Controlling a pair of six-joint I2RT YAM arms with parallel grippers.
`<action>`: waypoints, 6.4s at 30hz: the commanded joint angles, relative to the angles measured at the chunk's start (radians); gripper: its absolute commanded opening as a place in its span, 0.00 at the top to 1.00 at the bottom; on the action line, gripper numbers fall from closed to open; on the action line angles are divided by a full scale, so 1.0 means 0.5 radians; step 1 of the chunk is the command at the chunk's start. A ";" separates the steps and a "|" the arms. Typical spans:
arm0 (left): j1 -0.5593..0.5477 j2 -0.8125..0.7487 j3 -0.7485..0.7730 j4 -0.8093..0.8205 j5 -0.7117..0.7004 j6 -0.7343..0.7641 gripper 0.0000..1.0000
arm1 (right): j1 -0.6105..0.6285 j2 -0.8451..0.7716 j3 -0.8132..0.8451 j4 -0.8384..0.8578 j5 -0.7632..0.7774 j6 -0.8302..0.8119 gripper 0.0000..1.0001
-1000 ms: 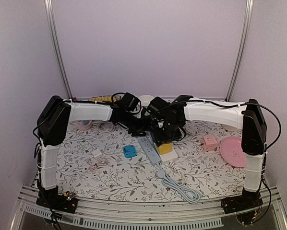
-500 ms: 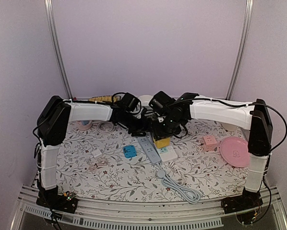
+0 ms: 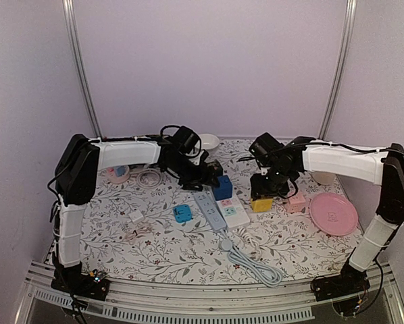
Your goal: Pull the plug off the socket
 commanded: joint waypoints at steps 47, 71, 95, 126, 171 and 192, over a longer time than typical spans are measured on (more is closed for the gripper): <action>0.226 -0.046 0.300 -0.273 -0.017 0.066 0.24 | 0.032 0.491 0.776 -0.006 -0.041 -0.218 0.12; 0.327 -0.155 0.075 -0.137 0.018 -0.042 0.25 | 0.184 1.065 1.250 -0.080 -0.014 -0.255 0.37; 0.211 -0.280 -0.301 0.167 0.146 -0.072 0.23 | 0.371 0.628 0.691 -0.110 -0.043 -0.101 0.69; 0.080 -0.105 -0.371 0.153 0.085 -0.052 0.23 | 0.435 0.626 0.814 -0.033 0.051 -0.193 0.68; 0.063 -0.064 -0.679 -0.108 -0.148 0.043 0.24 | 0.280 0.316 0.426 0.358 -0.164 -0.171 0.66; 0.044 -0.010 -0.519 -0.190 -0.170 0.062 0.24 | 0.360 0.142 0.342 0.103 0.178 -0.138 0.65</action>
